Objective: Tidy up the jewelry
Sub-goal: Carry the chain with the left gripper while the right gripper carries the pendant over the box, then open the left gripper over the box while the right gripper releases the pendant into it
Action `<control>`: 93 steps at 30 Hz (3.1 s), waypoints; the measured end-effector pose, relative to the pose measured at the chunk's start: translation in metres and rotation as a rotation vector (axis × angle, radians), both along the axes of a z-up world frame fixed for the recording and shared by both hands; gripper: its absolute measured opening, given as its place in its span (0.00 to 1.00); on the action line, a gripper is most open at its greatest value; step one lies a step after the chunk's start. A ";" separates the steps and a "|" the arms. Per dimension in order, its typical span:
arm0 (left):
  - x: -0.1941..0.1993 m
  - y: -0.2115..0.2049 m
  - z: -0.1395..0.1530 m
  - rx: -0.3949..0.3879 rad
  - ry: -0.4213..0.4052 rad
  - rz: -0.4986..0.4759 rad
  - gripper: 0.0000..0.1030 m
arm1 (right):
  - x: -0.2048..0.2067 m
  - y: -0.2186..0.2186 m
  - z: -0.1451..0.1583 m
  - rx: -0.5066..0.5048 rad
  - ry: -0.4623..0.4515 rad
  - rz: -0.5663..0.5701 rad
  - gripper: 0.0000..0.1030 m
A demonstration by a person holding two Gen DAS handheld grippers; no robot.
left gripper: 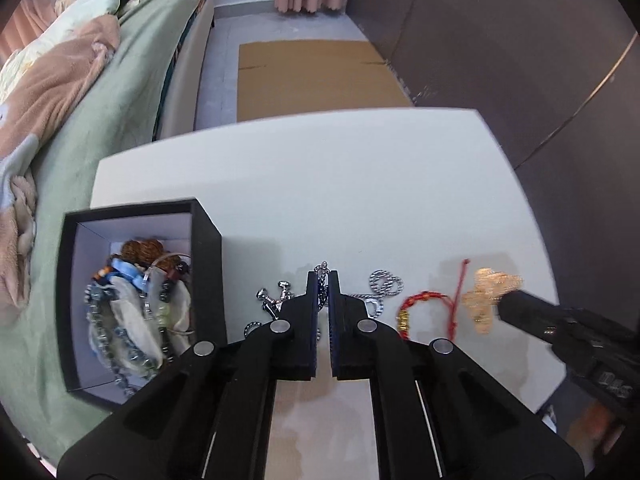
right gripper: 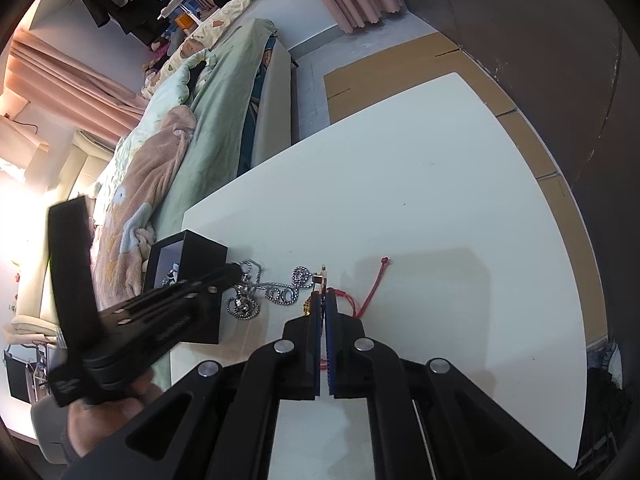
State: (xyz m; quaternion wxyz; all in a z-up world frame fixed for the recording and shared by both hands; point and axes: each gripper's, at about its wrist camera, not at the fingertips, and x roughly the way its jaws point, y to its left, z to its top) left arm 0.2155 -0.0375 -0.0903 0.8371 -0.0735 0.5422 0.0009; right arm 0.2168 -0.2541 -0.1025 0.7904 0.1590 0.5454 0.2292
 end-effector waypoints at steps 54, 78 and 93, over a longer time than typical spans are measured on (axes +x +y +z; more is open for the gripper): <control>-0.039 0.089 0.133 -0.031 -0.314 0.084 0.06 | -0.025 0.053 0.054 0.218 -0.185 0.098 0.02; -0.071 0.155 0.052 -0.271 -0.287 0.169 0.95 | -0.017 0.143 0.030 0.226 -0.161 0.125 0.07; -0.081 0.150 0.051 -0.252 -0.281 0.164 0.95 | -0.039 0.096 0.047 0.138 -0.226 0.008 0.74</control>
